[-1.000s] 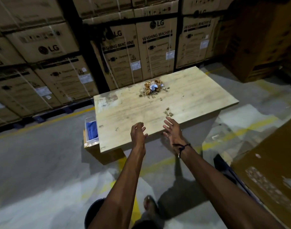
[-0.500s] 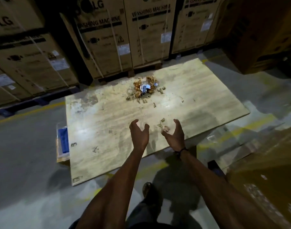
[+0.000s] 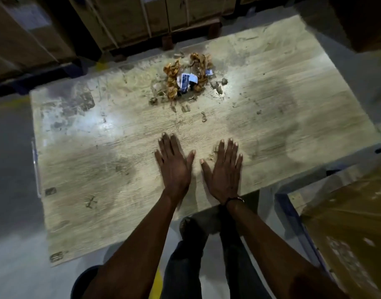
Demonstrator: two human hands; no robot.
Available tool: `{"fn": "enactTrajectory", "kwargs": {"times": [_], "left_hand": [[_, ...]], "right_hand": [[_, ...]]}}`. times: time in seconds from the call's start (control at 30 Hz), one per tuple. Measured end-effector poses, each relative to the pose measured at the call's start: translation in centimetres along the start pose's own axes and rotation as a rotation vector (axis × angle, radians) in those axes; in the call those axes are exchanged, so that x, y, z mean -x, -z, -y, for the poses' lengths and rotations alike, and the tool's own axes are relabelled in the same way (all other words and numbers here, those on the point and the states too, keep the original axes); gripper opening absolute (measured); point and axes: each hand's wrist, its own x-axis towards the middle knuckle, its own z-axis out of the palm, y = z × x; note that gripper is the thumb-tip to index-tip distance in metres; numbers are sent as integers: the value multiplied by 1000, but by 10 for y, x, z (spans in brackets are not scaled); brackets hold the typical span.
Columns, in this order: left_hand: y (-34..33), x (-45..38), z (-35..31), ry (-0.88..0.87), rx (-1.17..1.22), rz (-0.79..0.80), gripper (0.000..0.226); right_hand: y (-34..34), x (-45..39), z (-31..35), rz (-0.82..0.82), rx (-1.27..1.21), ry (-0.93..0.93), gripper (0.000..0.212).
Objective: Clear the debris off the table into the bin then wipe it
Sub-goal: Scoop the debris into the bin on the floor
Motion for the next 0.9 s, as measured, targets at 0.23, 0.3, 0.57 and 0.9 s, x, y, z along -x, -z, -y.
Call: {"fn": "enactTrajectory", "kwargs": {"times": [0.23,0.3,0.57,0.9], "left_hand": [[-1,-54,-2,9,0,-59,103],[2,-74,-1,1,9,-79,109],[20,-155,3,7,68,-169,136],[9,-213,-6,-365,194,-92,104]], "right_hand": [[0,-97,-6,12,-6,96,96],[1,-126,-5,37,-4,110,98],[-1,-204,-1,52,-44,202,111],[-9,-262,24,68,-275,361,71]]}}
